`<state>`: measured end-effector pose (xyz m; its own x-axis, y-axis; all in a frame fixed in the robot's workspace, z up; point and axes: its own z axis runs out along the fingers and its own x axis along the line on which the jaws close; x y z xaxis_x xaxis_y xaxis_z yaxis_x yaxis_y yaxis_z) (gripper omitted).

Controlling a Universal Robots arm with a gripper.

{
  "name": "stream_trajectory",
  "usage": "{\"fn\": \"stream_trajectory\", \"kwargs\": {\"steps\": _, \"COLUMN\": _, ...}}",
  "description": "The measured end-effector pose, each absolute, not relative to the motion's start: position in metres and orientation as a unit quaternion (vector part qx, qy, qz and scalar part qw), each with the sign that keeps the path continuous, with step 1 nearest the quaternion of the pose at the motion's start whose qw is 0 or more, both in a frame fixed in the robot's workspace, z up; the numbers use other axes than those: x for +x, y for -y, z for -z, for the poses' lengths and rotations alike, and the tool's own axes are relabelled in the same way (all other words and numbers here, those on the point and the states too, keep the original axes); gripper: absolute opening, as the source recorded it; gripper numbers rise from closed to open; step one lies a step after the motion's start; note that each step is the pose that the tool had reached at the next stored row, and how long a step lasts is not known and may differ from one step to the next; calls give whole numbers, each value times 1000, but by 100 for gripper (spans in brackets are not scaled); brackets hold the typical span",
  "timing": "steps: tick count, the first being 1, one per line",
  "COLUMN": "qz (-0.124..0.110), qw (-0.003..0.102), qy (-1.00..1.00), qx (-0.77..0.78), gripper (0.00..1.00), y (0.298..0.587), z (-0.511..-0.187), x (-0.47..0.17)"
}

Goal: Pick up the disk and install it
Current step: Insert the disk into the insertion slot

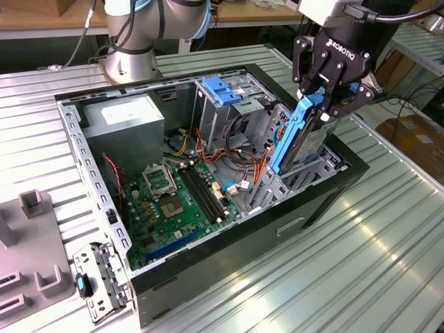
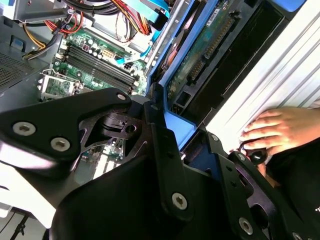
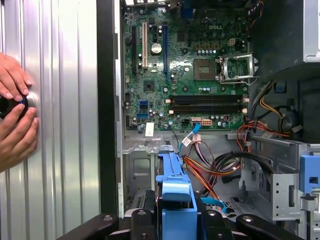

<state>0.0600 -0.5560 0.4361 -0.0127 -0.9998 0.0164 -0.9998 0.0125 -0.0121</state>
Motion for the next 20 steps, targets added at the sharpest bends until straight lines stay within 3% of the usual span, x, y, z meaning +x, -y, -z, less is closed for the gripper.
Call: {"fn": "stream_trajectory", "kwargs": {"steps": 20, "qz": -10, "qw": 2, "qy": 711, "qx": 703, "gripper": 37, "y": 556, "z": -426, "x": 60}}
